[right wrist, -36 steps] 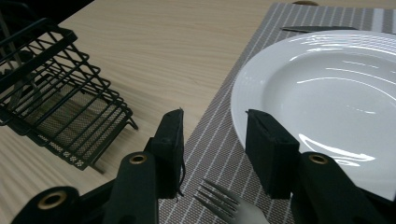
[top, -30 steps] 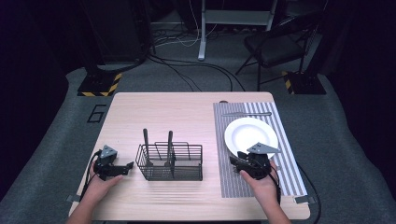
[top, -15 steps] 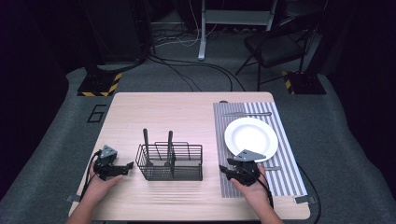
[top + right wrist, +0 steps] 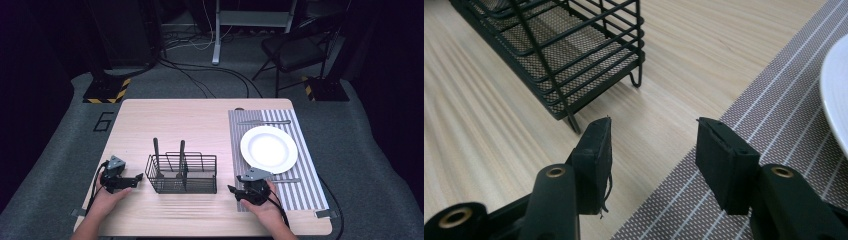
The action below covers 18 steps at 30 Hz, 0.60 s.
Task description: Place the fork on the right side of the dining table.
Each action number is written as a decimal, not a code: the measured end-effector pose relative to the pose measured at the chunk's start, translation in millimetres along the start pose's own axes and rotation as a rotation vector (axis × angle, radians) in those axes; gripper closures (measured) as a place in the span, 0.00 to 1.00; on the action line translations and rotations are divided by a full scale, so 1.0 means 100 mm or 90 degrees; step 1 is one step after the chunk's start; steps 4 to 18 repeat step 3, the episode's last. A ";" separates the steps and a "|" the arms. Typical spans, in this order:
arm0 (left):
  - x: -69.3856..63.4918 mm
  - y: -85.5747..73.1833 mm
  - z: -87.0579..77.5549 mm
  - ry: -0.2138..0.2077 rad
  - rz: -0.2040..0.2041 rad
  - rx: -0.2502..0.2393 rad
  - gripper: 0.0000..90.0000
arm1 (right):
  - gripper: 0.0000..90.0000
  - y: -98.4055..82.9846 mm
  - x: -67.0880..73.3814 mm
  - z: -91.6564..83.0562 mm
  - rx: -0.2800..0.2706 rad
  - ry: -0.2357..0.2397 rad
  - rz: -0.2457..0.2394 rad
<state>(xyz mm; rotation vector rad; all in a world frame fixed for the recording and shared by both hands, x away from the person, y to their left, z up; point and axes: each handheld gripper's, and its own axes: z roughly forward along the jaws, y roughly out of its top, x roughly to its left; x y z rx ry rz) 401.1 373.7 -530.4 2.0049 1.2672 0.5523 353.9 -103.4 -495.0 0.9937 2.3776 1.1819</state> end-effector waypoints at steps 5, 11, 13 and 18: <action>0.00 0.00 0.00 0.000 0.000 0.000 0.12 | 0.54 -0.01 0.05 0.02 -0.004 -0.002 -0.019; 0.00 0.00 0.00 0.000 0.000 0.000 0.12 | 0.54 -0.01 0.05 0.02 -0.004 -0.002 -0.019; 0.00 0.00 0.00 0.000 0.000 0.000 0.12 | 0.54 -0.01 0.05 0.02 -0.004 -0.002 -0.019; 0.00 0.00 0.00 0.000 0.000 0.000 0.12 | 0.54 -0.01 0.05 0.02 -0.004 -0.002 -0.019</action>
